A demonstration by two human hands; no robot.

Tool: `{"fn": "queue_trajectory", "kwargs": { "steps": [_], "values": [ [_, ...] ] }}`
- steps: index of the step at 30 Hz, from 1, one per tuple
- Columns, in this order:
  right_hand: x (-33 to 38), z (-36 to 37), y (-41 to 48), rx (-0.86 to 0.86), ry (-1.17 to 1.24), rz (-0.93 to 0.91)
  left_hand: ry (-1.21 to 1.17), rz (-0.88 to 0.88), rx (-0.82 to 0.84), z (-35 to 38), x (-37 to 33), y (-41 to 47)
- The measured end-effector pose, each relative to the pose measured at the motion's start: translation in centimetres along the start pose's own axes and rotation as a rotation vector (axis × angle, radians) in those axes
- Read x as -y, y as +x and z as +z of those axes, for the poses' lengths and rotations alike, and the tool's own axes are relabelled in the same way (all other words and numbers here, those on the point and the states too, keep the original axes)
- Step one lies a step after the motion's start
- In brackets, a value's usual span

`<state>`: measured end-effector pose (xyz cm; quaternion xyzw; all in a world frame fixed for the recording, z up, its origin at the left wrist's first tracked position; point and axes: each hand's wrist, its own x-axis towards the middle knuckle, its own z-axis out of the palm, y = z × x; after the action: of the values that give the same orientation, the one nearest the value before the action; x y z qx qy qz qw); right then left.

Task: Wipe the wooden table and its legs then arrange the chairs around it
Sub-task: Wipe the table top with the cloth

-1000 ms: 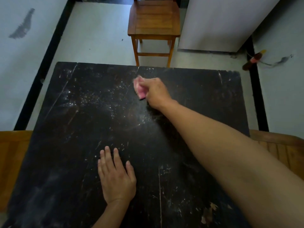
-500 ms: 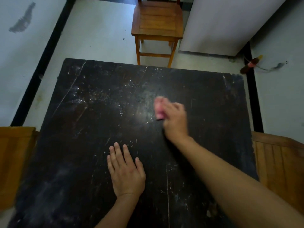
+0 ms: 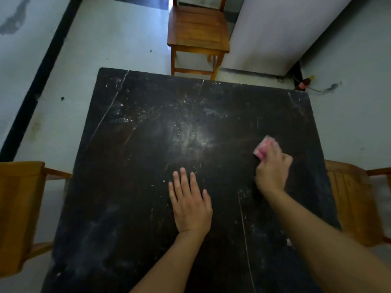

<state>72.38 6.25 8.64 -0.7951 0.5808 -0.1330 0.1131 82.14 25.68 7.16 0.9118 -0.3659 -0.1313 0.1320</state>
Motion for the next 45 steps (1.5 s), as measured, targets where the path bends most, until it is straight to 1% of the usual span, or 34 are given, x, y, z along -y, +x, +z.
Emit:
{"fn": "queue_trajectory", "kwargs": {
  "steps": [2, 3, 5, 7, 8, 9, 11, 13, 15, 16, 18, 20, 22, 24, 26, 28, 30, 32, 34, 35, 36, 38, 40, 42, 43, 45],
  "values": [
    [5.6, 2.8, -3.1, 0.047, 0.119, -0.155, 0.034, 0.145, 0.019, -0.9, 3.4, -0.1],
    [8.4, 3.8, -4.3, 0.101, 0.158, -0.222, 0.057, 0.176, 0.014, -1.6, 5.6, -0.1],
    [13.1, 4.9, -6.2, 0.248, 0.236, -0.342, 0.125, 0.158, -0.009, -3.8, 10.3, -0.1],
    [15.9, 4.5, -6.6, 0.412, 0.344, -0.368, 0.206, 0.113, -0.013, -6.3, 14.4, 0.7],
    [16.4, 3.7, -6.2, 0.446, 0.4, -0.334, 0.233, 0.09, 0.0, -7.4, 16.0, 1.2],
    [16.1, 2.7, -5.6, 0.424, 0.436, -0.285, 0.252, 0.071, 0.012, -8.4, 17.2, 1.8],
    [13.6, 0.8, -3.4, 0.295, 0.412, -0.141, 0.262, 0.05, 0.036, -9.1, 18.4, 2.7],
    [9.6, -1.0, -1.0, 0.159, 0.323, 0.046, 0.23, 0.04, 0.038, -8.7, 18.6, 3.0],
    [6.1, -2.2, 0.4, 0.129, 0.143, 0.215, 0.192, 0.041, 0.006, -7.8, 18.4, 2.9],
    [4.9, -2.3, 0.7, 0.142, 0.054, 0.24, 0.183, 0.045, -0.016, -7.5, 18.4, 2.8],
    [4.0, -0.8, 0.4, 0.152, -0.063, 0.175, 0.174, 0.053, -0.042, -7.2, 18.4, 2.9],
    [5.9, 2.2, -1.1, 0.148, -0.083, -0.006, 0.179, 0.046, -0.028, -7.2, 18.5, 2.8],
    [10.4, 5.1, -3.2, 0.176, 0.039, -0.22, 0.191, 0.045, -0.029, -7.0, 18.7, 2.9],
    [15.2, 6.9, -5.6, 0.239, 0.198, -0.417, 0.195, 0.032, -0.013, -6.9, 18.9, 2.8],
    [18.1, 7.3, -7.0, 0.278, 0.329, -0.532, 0.201, 0.028, -0.004, -7.0, 19.0, 2.8],
    [18.1, 6.0, -6.1, 0.248, 0.481, -0.504, 0.197, 0.03, -0.001, -7.0, 19.0, 2.9],
    [15.6, 4.1, -3.7, 0.179, 0.524, -0.378, 0.189, 0.03, -0.003, -7.1, 18.9, 3.1],
    [11.7, 2.5, -0.4, 0.114, 0.439, -0.197, 0.184, 0.035, -0.009, -7.0, 19.0, 3.1],
    [9.0, 2.2, 1.7, 0.1, 0.234, -0.052, 0.184, 0.029, -0.011, -7.0, 19.0, 3.1],
    [9.0, 2.8, 1.7, 0.095, 0.134, -0.026, 0.183, 0.025, -0.01, -6.9, 18.9, 3.1],
    [9.9, 3.9, 1.2, 0.083, 0.092, -0.053, 0.182, 0.025, -0.006, -6.9, 18.9, 3.1],
    [13.7, 6.6, -1.2, 0.077, 0.149, -0.24, 0.184, 0.028, -0.001, -6.8, 19.0, 3.2],
    [18.5, 8.5, -4.3, 0.174, 0.24, -0.478, 0.185, 0.015, 0.006, -6.7, 19.1, 3.2],
    [21.5, 8.8, -5.8, 0.276, 0.357, -0.634, 0.189, 0.006, 0.017, -6.8, 19.0, 3.0],
    [22.1, 8.1, -5.5, 0.291, 0.438, -0.658, 0.188, 0.004, 0.015, -6.8, 19.0, 2.9],
    [20.9, 6.4, -2.7, 0.237, 0.614, -0.588, 0.186, 0.005, 0.008, -7.0, 18.9, 3.0]
  ]
}}
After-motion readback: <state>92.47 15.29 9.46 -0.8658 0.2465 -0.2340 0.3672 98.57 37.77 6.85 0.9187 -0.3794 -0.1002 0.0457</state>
